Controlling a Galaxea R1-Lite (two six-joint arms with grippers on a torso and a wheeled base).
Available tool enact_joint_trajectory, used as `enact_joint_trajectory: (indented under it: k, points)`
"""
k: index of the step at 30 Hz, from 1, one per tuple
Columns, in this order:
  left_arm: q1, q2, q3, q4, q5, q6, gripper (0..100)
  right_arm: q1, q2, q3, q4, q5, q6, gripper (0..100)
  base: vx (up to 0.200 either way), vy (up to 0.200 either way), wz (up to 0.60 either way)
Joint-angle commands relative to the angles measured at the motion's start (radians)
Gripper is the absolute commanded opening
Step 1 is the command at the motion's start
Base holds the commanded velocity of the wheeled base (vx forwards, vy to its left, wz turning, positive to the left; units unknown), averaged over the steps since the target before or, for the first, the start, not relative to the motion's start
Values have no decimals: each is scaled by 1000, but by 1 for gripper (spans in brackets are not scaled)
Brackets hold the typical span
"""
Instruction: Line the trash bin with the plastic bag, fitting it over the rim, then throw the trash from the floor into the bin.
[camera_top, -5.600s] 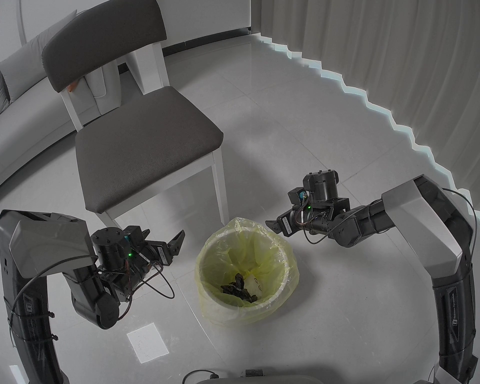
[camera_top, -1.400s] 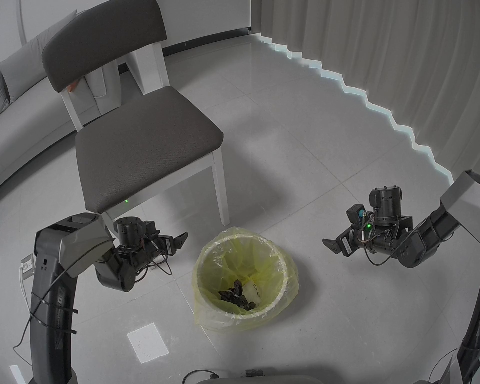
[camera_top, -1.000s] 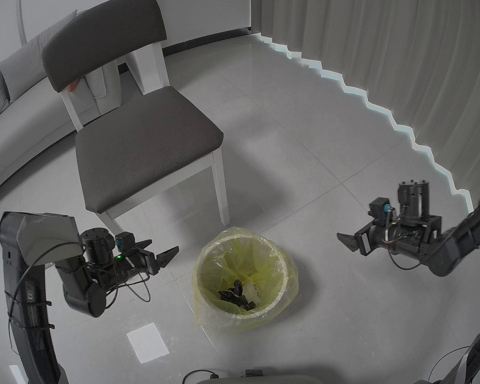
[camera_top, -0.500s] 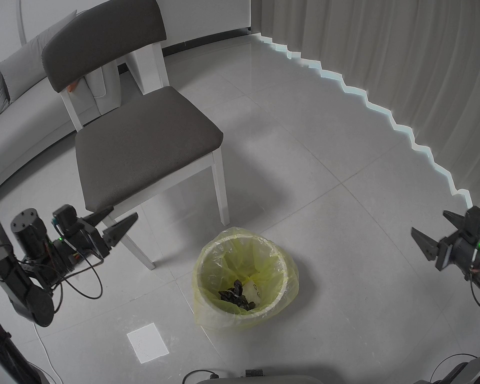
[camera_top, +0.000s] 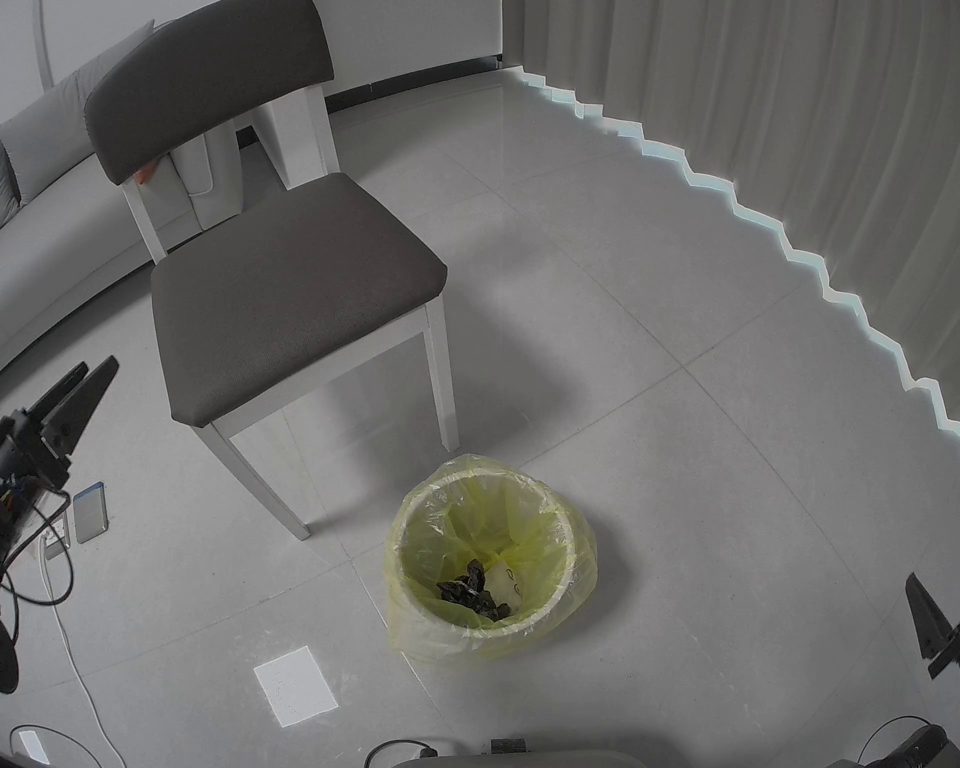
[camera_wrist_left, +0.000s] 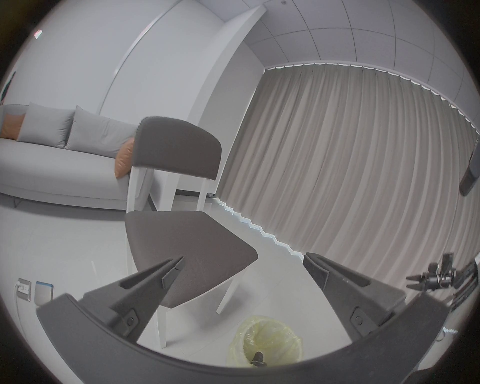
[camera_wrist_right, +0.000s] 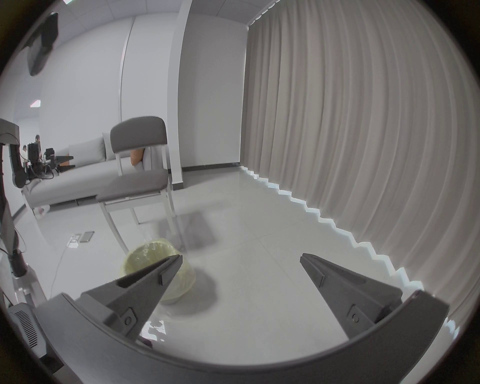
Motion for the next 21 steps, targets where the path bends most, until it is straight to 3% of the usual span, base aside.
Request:
enact_joint_trajectory:
  k: [1, 4, 11, 15, 21]
  points:
    - [109, -320, 31, 166, -58, -72, 100, -89, -363, 32, 198, 93, 90, 100, 0, 0, 0]
    - [92, -429, 5, 305, -104, -72, 100, -87, -358, 55, 183, 82, 139, 100, 0, 0, 0]
    - [58, -759, -61, 756, -214, -72, 100, -85, -360, 95, 198, 94, 147, 100, 0, 0, 0]
    - [-34, -966, -76, 964, -216, -72, 100, -33, -437, 95, 232, 102, 141, 100, 0, 0, 0]
    - [-198, -1149, -88, 1221, -213, -61, 100, -35, -429, 95, 239, 119, 153, 100, 0, 0, 0]
